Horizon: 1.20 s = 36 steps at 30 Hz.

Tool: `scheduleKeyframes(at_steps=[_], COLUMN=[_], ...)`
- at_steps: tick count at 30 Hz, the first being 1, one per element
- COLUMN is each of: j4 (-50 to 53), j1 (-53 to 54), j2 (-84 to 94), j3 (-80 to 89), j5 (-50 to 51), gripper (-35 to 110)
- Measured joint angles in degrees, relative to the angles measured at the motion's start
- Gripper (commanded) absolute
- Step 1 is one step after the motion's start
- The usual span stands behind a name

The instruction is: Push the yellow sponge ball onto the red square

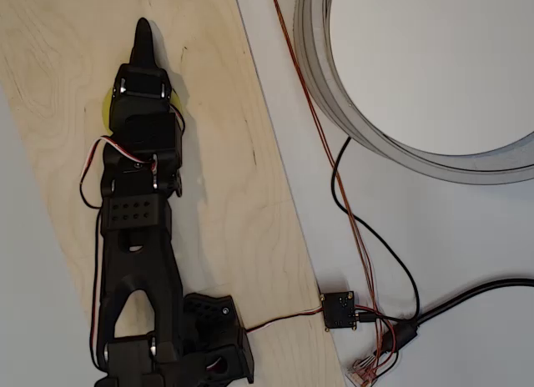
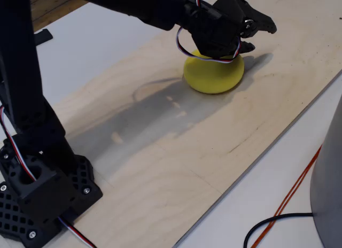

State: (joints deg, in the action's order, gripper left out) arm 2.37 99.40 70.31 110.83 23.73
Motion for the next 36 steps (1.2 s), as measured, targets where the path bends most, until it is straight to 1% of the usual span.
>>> scheduleKeyframes(at_steps=[9, 18, 26, 34, 36], j4=[0.0, -0.35, -0.53, -1.41, -1.41], j1=[0.0, -0.97, -5.54, -10.99, -12.04], j2=[0.53, 2.81, 14.24, 28.74, 30.41], j3=[0.09, -3.16, -4.13, -4.66, -5.27], j5=[-1.32, -9.76, -16.7, -24.17, -24.26], gripper=[19, 19, 19, 22, 23])
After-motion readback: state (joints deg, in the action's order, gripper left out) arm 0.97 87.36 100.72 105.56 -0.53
